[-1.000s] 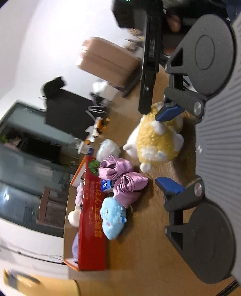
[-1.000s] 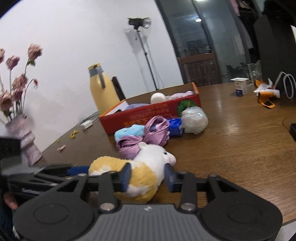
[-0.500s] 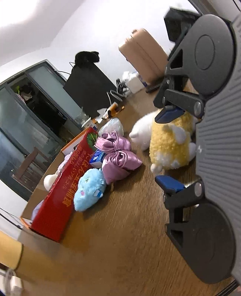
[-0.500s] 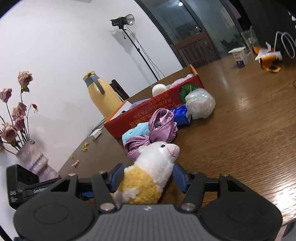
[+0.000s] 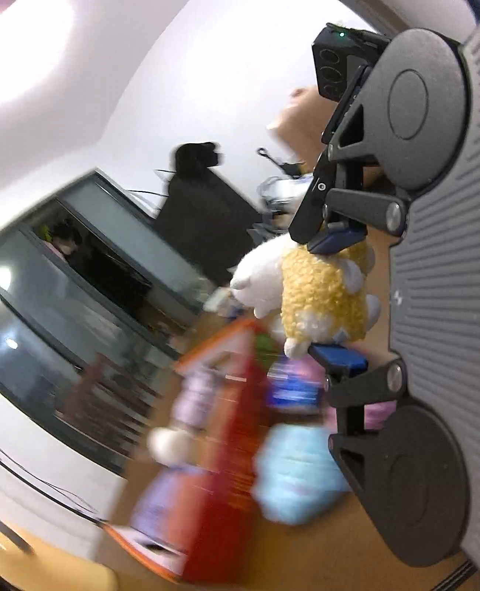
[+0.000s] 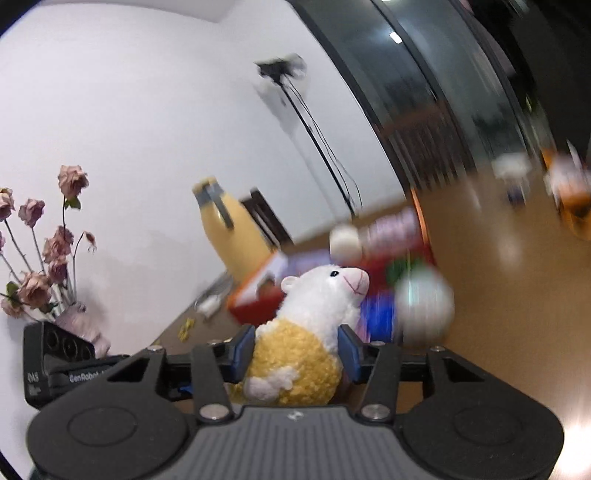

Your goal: Organize soft objects

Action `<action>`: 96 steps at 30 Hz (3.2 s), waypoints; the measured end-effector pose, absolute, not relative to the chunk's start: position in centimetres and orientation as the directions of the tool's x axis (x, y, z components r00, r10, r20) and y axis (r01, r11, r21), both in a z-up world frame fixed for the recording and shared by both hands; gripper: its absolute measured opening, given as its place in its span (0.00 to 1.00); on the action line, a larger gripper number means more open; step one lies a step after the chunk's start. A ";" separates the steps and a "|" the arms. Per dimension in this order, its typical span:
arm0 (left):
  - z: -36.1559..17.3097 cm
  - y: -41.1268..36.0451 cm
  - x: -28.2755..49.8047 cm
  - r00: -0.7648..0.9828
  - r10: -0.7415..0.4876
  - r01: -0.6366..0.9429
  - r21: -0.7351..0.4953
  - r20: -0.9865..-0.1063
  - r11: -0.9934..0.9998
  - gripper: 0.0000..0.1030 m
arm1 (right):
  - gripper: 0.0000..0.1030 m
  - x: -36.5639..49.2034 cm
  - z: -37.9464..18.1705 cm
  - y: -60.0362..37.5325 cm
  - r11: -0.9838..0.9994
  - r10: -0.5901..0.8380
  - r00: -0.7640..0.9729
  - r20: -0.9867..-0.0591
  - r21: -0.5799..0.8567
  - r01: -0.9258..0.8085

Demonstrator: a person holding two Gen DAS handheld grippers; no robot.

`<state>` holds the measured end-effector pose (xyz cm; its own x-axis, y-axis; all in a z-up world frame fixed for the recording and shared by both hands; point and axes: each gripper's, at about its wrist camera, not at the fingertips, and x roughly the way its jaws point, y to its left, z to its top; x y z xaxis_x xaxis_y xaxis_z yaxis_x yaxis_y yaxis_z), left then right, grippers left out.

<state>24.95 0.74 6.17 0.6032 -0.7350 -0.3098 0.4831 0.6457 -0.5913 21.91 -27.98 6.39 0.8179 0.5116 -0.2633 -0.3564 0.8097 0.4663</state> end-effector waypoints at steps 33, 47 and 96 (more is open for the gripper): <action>10.9 0.6 33.7 0.802 -0.403 0.317 -0.258 -0.440 0.913 0.60 | 0.53 35.9 10.9 -25.6 0.960 0.278 0.880 -0.386 0.084 -0.267; 13.8 4.5 19.1 0.975 -0.111 0.108 -0.023 -0.193 0.994 0.89 | 0.82 25.2 12.4 -22.0 0.944 0.325 0.929 -0.179 0.003 -0.329; -0.6 -0.9 21.7 0.760 -0.401 0.276 -0.304 -0.511 0.912 0.44 | 0.45 26.0 1.9 -22.3 0.919 0.393 0.828 -0.399 0.198 -0.341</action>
<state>21.69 -0.86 -0.60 0.7604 -0.4008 -0.5110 0.2762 0.9117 -0.3040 26.00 -22.30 1.87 0.8284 0.3935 -0.3986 -0.3410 0.9189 0.1984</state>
